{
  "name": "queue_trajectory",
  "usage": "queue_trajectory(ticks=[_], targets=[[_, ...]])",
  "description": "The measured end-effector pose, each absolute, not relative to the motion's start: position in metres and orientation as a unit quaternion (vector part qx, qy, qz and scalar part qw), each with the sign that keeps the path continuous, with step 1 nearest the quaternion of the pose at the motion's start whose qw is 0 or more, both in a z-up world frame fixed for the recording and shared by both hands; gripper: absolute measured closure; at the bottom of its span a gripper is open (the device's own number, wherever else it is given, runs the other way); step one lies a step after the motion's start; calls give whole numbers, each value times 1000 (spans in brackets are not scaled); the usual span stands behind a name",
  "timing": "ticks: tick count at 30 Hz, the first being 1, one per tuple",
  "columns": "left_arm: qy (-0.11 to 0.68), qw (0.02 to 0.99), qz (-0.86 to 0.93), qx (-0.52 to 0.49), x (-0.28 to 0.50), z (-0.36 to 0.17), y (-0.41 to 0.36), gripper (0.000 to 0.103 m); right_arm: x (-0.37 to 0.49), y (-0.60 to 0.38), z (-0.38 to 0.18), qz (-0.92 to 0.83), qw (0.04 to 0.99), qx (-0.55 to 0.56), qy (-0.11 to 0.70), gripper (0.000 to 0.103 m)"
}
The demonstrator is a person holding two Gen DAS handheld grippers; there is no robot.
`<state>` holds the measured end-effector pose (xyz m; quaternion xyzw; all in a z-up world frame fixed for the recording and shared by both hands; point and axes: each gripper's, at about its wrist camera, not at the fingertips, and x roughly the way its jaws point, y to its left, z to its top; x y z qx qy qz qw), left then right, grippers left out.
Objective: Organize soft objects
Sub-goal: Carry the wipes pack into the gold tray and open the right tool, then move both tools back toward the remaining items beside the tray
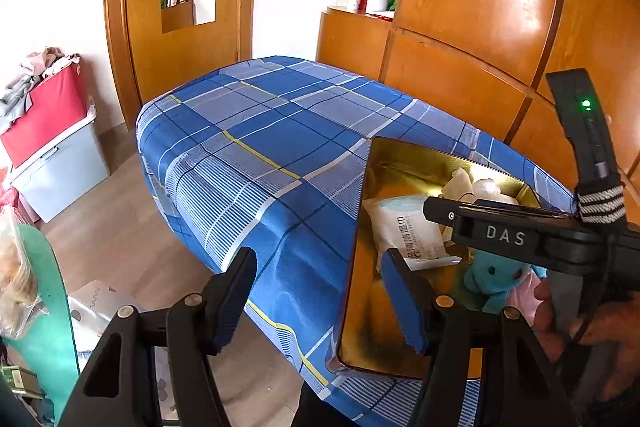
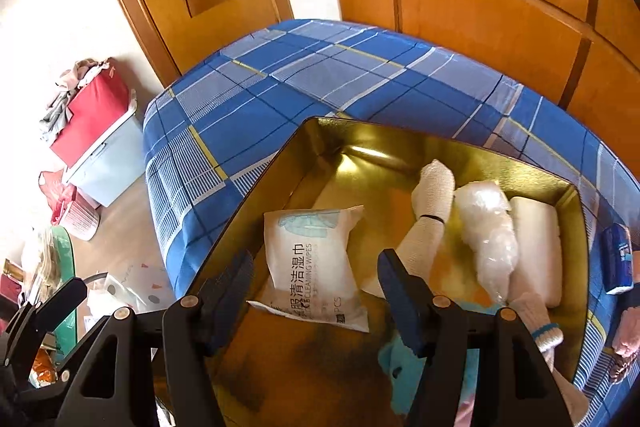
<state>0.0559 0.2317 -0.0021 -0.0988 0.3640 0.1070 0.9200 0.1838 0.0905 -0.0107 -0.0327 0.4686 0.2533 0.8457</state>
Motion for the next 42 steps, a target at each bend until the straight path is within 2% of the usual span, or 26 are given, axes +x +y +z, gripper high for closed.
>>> queue_trajectory(ticks=[22, 34, 42], targets=[[366, 925, 80, -63, 58, 6, 195, 37, 149, 7, 37, 207, 898, -1, 389, 37], [368, 927, 51, -42, 66, 9, 168, 37, 131, -73, 29, 150, 907, 28, 392, 37], [364, 931, 18, -19, 72, 19, 144, 37, 119, -183, 11, 45, 910, 49, 410, 37]])
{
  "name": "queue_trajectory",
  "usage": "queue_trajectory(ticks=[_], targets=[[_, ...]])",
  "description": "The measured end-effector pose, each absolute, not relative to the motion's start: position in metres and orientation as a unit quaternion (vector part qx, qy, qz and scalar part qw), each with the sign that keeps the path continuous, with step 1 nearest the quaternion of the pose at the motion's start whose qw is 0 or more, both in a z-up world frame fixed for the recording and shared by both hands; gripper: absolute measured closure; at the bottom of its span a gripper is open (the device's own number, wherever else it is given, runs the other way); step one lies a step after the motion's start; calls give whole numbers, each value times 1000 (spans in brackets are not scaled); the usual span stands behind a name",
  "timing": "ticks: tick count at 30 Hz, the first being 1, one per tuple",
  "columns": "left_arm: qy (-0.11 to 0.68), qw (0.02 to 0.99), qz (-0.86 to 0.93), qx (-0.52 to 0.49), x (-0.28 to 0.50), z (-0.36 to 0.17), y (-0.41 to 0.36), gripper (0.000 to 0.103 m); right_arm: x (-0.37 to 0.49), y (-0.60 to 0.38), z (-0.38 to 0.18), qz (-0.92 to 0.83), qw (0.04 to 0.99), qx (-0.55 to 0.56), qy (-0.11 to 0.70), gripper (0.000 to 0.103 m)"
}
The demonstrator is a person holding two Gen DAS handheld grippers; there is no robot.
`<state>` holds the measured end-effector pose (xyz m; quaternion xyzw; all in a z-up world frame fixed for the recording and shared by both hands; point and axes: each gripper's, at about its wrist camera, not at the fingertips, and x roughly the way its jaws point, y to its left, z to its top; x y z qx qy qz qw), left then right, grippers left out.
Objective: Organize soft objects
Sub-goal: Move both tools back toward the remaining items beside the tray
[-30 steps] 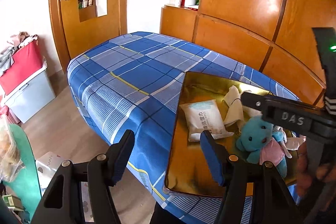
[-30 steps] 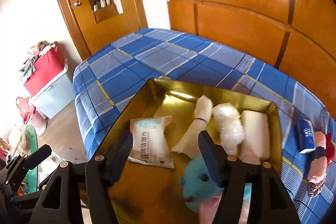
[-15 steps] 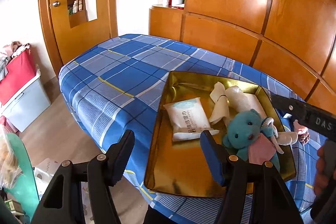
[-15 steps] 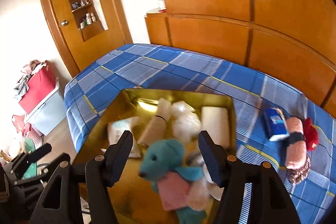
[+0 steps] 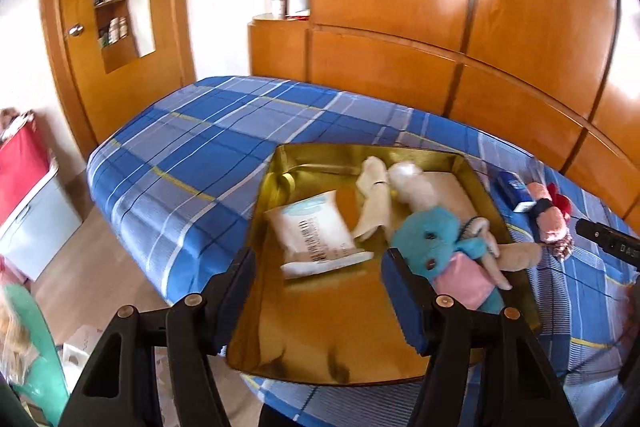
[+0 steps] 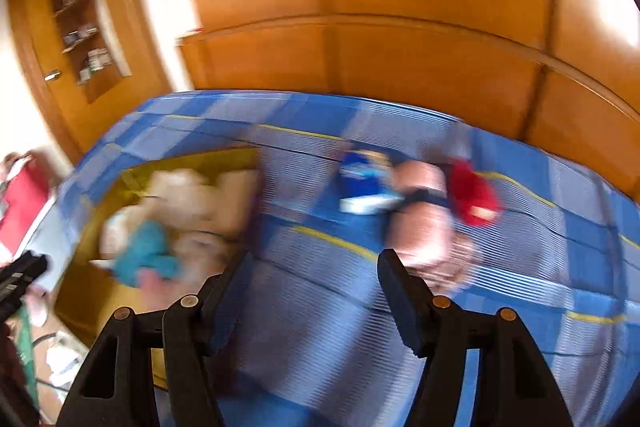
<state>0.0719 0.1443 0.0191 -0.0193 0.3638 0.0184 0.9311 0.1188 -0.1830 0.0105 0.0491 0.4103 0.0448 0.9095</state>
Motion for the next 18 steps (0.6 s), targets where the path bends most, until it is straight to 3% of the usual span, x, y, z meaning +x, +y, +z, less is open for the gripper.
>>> queue_trajectory(ticks=[8, 18], targets=[[356, 933, -55, 18, 85, 37, 83, 36, 103, -287, -17, -71, 896, 64, 434, 37], [381, 910, -155, 53, 127, 49, -20, 31, 92, -325, -46, -89, 886, 96, 445, 37]])
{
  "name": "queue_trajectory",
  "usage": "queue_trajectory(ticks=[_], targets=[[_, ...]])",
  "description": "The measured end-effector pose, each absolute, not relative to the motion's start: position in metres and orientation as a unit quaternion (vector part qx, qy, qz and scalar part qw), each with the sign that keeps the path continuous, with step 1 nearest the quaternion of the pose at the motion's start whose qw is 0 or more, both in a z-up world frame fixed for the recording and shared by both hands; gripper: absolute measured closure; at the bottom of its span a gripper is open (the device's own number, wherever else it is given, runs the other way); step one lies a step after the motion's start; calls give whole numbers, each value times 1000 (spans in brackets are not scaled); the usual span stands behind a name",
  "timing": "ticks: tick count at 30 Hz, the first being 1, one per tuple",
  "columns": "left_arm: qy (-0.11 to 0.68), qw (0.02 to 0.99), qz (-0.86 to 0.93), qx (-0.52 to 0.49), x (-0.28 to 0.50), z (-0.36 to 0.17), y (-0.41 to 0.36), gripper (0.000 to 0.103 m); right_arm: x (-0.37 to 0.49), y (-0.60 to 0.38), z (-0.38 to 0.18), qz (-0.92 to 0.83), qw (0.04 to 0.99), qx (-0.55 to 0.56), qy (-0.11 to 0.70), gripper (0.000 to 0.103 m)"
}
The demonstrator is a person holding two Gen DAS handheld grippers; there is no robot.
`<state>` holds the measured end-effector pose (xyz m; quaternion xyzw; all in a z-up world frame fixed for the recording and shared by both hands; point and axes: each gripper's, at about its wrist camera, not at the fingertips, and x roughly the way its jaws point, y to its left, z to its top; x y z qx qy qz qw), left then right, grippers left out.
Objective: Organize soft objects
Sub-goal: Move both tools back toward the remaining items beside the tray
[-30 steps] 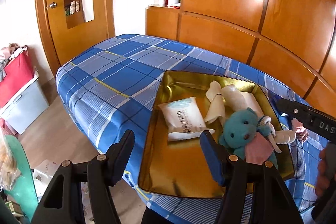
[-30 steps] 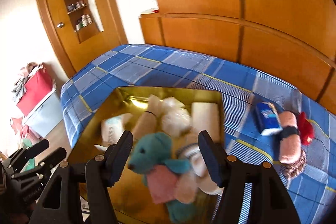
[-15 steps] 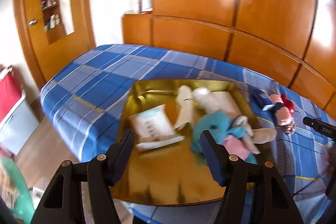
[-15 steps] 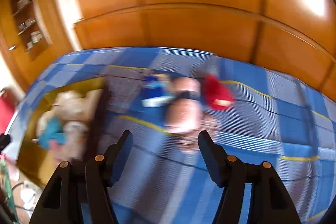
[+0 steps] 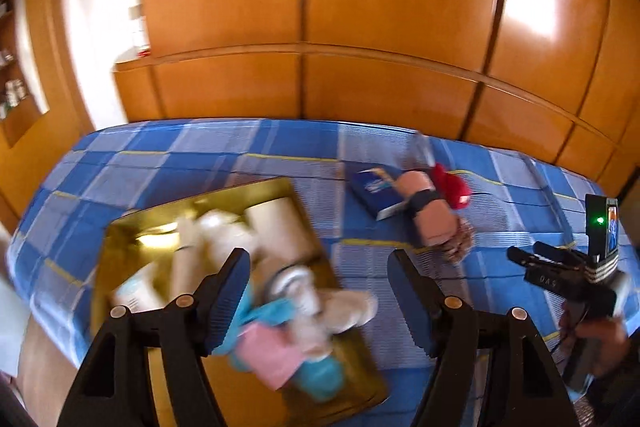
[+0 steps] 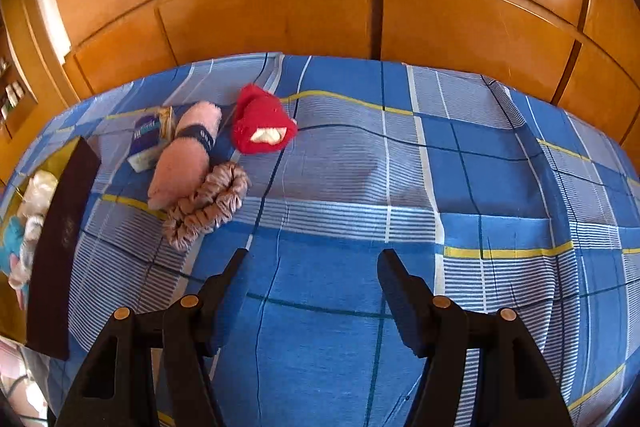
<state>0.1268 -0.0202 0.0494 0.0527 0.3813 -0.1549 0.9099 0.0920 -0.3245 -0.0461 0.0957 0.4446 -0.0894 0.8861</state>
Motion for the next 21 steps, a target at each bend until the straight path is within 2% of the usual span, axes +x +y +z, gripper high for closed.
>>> queue_trajectory(ticks=[7, 15, 21], targets=[[445, 878, -173, 36, 177, 29, -76, 31, 90, -335, -32, -86, 892, 138, 422, 37], [525, 840, -138, -11, 238, -14, -105, 31, 85, -346, -17, -85, 893, 176, 405, 37], [550, 826, -115, -33, 277, -34, -122, 31, 84, -347, -14, -75, 892, 192, 403, 37]])
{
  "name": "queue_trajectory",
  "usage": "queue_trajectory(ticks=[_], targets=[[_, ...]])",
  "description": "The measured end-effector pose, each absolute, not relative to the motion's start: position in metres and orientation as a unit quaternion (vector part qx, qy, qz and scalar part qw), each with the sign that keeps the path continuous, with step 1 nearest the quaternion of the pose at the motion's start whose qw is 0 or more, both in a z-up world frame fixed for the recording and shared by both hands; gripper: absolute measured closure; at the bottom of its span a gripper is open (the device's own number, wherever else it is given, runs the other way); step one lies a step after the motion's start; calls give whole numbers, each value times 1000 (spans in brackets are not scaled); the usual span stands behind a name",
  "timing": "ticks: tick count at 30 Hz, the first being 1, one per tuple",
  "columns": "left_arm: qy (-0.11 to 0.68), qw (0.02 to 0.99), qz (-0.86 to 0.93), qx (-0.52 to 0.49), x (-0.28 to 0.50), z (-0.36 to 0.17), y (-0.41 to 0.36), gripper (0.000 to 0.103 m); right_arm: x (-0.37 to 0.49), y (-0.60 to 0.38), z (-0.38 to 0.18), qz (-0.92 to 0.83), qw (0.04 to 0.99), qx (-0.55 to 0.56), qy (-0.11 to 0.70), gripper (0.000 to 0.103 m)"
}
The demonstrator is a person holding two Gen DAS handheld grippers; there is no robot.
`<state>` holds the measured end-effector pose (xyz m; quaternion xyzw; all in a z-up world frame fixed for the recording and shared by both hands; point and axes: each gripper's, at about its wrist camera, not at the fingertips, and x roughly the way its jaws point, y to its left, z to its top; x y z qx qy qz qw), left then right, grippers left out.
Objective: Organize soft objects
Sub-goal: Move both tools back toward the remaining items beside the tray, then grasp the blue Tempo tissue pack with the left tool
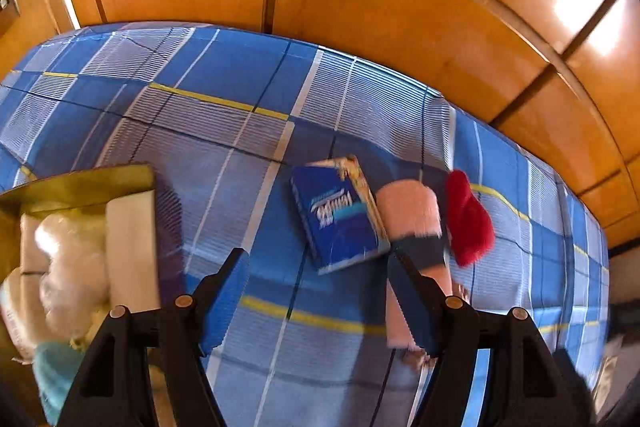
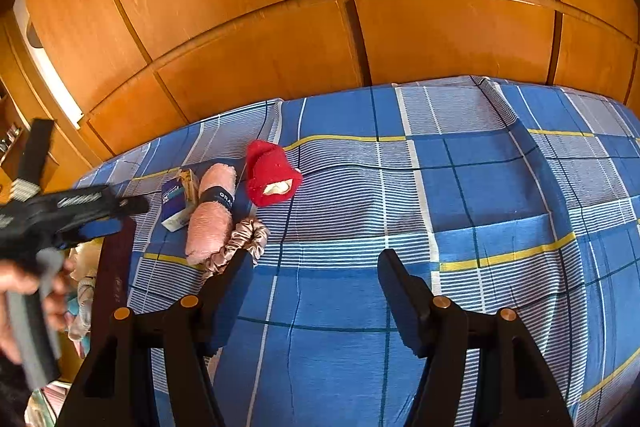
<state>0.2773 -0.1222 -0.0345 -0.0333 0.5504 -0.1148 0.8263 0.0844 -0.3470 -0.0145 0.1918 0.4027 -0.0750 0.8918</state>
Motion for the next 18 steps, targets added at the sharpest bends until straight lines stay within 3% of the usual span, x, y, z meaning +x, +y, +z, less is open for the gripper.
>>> queue_trajectory(ticks=[18], targets=[[581, 811, -61, -3, 334, -81, -154, 22, 87, -353, -19, -61, 880, 230, 411, 37]])
